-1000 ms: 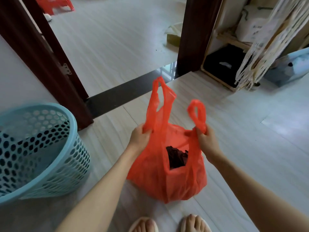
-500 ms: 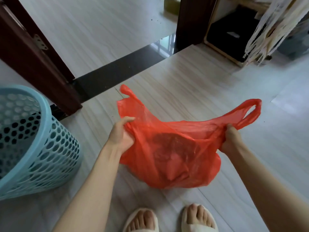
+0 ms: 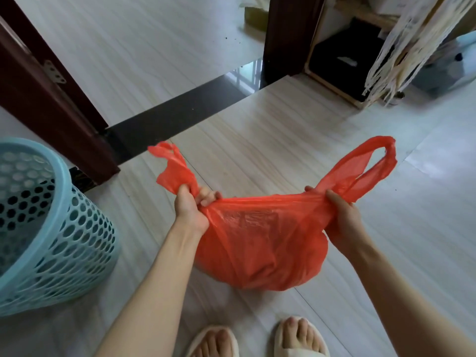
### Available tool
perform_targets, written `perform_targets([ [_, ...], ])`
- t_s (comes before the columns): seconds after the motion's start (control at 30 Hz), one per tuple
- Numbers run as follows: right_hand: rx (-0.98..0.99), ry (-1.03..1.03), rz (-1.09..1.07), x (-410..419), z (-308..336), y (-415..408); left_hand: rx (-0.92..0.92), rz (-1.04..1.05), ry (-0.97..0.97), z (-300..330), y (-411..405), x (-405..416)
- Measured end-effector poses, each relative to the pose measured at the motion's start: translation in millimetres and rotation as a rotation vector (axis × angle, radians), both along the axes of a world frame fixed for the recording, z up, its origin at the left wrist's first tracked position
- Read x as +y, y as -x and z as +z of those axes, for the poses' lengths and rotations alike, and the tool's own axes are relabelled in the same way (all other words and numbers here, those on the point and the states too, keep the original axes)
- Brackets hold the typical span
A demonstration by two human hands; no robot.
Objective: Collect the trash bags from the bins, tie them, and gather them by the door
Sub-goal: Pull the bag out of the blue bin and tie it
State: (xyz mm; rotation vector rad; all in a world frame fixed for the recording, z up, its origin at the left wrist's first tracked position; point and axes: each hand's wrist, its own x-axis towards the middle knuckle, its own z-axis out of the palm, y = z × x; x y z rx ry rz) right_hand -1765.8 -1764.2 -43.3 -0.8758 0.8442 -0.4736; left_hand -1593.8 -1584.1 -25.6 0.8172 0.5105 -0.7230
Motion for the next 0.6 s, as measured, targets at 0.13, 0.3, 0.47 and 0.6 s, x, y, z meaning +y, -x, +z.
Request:
perform_targets([
  [0.13, -0.013, -0.107, -0.125, 9, 4, -12, 0.0, 0.007, 0.095, -3, 4, 7],
  [0.3, 0.033, 0.011, -0.171, 18, -4, -25, -0.12, -0.331, 0.065, -10, 8, 15],
  [0.47, 0.104, 0.018, -0.034, 16, -1, -26, -0.483, -0.493, -0.502, -28, 11, 16],
  [0.6, 0.416, 0.492, 0.104, 22, -7, -27, -1.101, -0.664, -1.256, -32, 19, 21],
])
